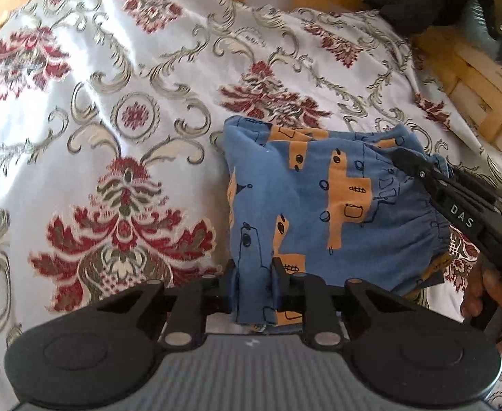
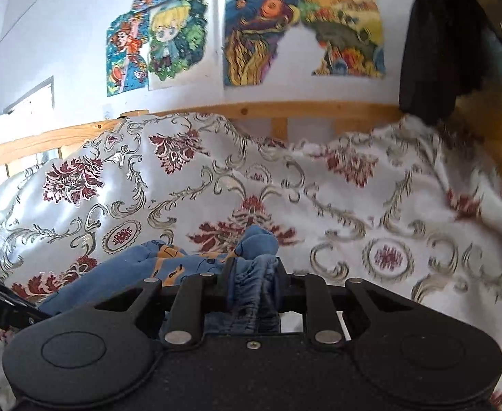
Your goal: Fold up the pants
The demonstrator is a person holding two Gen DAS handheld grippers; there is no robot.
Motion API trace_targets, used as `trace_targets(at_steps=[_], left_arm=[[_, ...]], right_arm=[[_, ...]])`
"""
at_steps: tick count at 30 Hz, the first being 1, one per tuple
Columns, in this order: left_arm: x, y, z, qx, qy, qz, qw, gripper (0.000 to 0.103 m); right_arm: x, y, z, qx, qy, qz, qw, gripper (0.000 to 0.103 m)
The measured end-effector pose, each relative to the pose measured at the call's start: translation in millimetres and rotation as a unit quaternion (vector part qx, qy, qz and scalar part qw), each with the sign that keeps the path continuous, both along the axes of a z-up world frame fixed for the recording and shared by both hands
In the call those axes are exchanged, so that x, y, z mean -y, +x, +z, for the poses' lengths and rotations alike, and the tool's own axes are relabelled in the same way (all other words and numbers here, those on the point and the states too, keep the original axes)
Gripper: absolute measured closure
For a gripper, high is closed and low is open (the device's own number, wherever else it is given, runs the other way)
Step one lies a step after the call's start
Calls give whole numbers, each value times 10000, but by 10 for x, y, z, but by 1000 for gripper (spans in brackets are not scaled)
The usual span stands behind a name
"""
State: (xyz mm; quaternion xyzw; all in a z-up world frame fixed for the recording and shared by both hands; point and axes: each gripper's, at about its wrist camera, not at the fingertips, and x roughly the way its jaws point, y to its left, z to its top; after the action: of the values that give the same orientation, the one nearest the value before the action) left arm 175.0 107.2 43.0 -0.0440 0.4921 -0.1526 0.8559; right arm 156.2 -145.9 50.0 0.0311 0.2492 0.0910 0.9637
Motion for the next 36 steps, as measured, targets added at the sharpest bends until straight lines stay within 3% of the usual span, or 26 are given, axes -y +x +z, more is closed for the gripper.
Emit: trace_targets(at_steps=[6,17,22,27,31,36], left_arm=[[-27,177,19,160,-143,-134,9997,82],[-46,989,66,848,-333,-190,9957,82],[-7,1245,-165,663,-525,-127,9963,82],[-124,1312,-555,313,-755,-46,9966,82],[-179,1299,-612,391,-893,-165,9951,79],[-183,1326,-639,304,-935,-162,9950,74]], right_arm=[[-66,67,97,338,-554,116,9978,82],[-5,1000,186,637,-860,237,9940,82],[119,1438,-24,191,-749,302,9966,82],[321,1585,-514,-611,-218,144,9978,82],[475,1573,-677,-768,360,-36,9964,81],[482,1583,-689,-786,421,-44,9960,76]])
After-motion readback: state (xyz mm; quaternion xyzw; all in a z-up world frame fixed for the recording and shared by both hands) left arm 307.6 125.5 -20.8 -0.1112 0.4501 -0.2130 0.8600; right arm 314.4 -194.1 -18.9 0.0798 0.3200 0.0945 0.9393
